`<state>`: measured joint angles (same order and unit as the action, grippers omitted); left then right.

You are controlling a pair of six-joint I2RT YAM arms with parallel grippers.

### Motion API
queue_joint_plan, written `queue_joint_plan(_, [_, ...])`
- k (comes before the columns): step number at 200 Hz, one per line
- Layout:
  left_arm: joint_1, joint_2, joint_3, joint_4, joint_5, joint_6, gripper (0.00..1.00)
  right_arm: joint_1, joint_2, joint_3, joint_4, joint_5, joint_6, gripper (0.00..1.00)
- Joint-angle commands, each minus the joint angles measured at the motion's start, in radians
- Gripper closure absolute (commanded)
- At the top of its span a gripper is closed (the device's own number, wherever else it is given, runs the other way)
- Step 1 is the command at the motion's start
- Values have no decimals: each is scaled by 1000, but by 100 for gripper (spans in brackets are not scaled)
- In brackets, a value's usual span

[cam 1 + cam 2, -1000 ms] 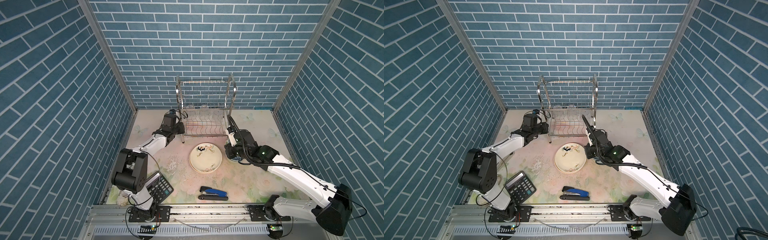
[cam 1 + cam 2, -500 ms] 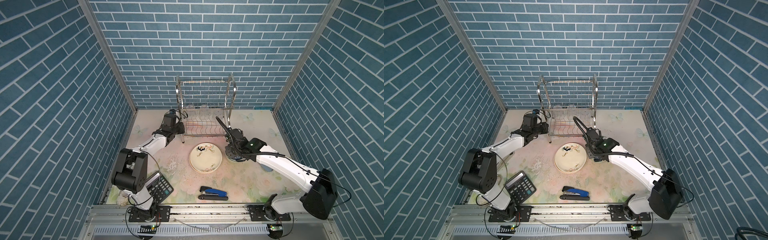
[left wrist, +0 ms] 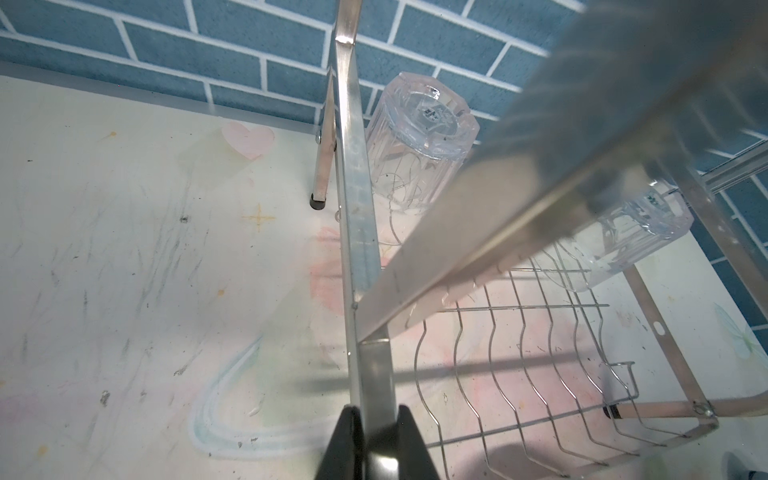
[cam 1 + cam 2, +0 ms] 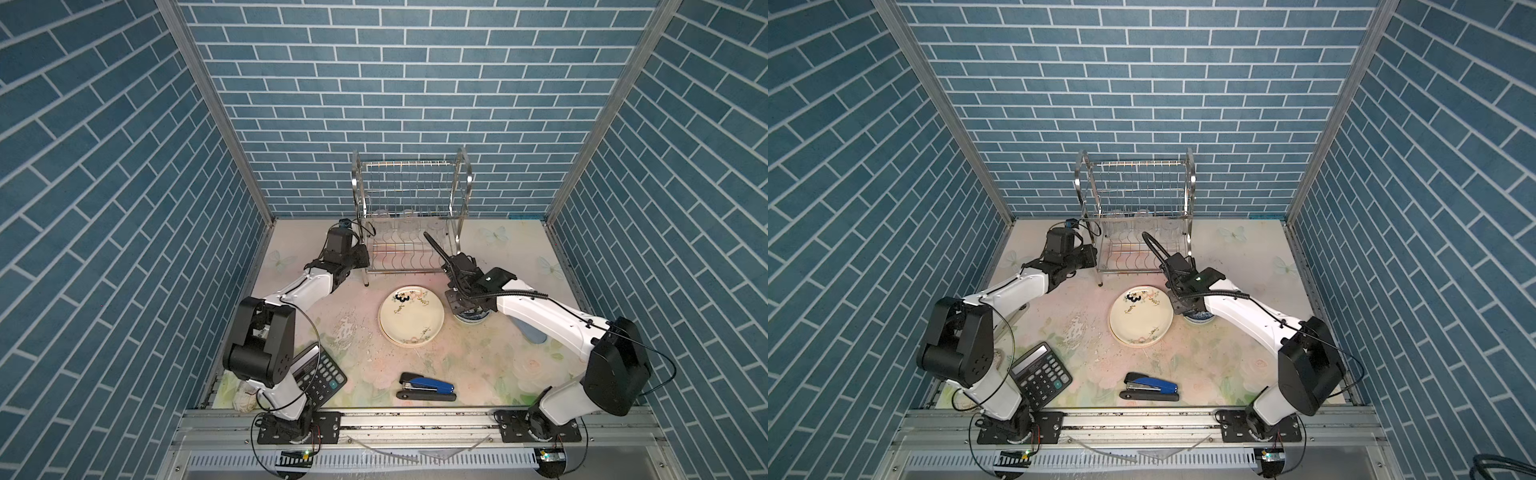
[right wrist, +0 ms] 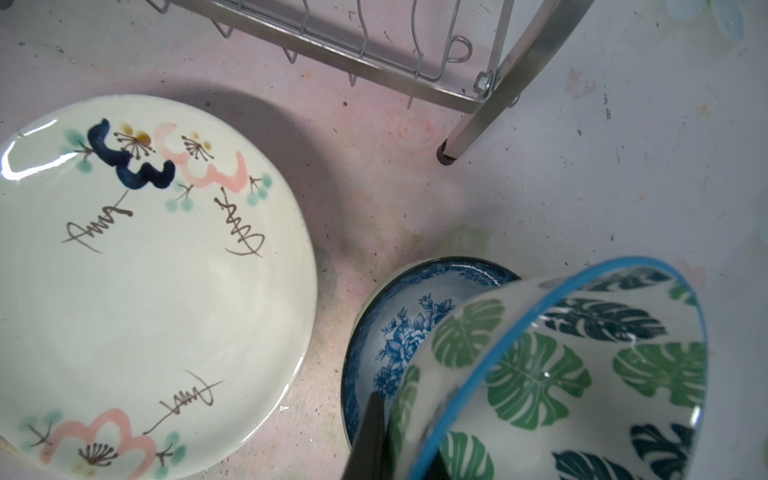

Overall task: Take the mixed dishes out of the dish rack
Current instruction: 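Lower the leaf-print bowl into the stacked bowls beside the plates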

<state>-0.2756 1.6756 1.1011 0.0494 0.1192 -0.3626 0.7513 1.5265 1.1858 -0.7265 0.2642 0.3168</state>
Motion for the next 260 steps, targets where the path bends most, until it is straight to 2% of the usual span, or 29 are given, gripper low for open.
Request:
queue_joint_plan(1, [3, -2, -17, -75, 11, 2, 100, -1, 22, 23, -20, -7, 8, 100])
queue_joint_plan(128, [3, 9, -9, -82, 5, -1, 100, -4, 138, 23, -58, -26, 34, 100])
queue_joint_plan(148, [3, 13, -7, -82, 4, 0, 100, -2, 139, 18, -53, -31, 40, 86])
queue_joint_plan(161, [3, 16, -6, -80, 5, -1, 100, -3, 139, 20, -56, -31, 42, 81])
queue_joint_plan(260, [3, 31, 3, -80, 8, -4, 100, 5, 63, 45, -99, -79, 80, 75])
